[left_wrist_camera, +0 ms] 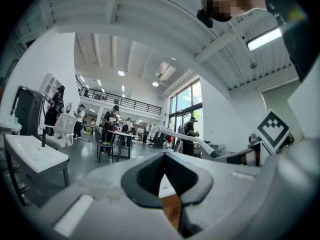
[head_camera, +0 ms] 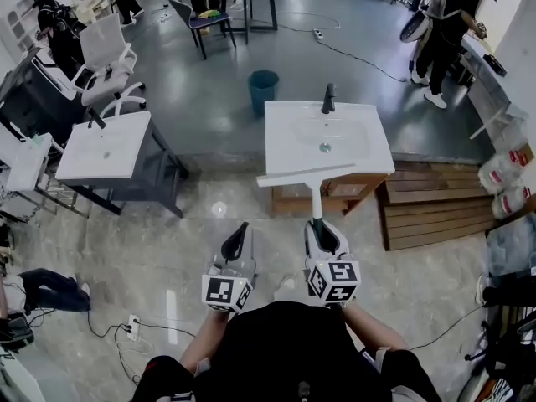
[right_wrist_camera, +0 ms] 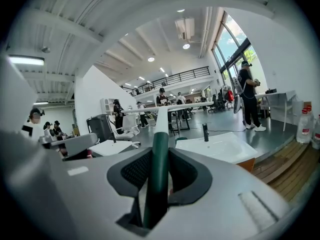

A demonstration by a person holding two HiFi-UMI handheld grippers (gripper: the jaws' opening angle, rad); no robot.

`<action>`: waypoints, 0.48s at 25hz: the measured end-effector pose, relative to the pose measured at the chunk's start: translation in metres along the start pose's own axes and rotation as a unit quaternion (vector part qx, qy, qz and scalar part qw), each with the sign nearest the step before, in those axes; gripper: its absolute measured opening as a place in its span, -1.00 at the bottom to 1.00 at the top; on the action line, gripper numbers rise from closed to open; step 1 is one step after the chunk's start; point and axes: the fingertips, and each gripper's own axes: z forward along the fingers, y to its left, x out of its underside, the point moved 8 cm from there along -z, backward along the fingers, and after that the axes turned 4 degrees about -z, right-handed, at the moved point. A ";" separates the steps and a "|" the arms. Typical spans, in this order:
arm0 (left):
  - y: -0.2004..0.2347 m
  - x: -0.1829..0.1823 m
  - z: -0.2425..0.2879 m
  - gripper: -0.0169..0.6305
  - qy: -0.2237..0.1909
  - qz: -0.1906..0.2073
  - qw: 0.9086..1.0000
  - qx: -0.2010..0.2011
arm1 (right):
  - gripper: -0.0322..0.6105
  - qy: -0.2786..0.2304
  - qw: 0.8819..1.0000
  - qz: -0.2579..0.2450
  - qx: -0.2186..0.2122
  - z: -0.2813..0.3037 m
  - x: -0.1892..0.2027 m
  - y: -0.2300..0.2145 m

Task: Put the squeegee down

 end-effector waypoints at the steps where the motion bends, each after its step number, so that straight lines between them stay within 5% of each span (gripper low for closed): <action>1: -0.001 0.000 0.008 -0.94 -0.002 0.001 1.000 -0.004 | -0.60 0.000 1.000 0.000 -0.002 0.006 -0.003 -0.007; 12: -0.005 0.005 0.056 -0.94 -0.005 0.007 0.999 -0.038 | -0.59 0.004 0.999 -0.006 -0.041 0.060 -0.020 -0.047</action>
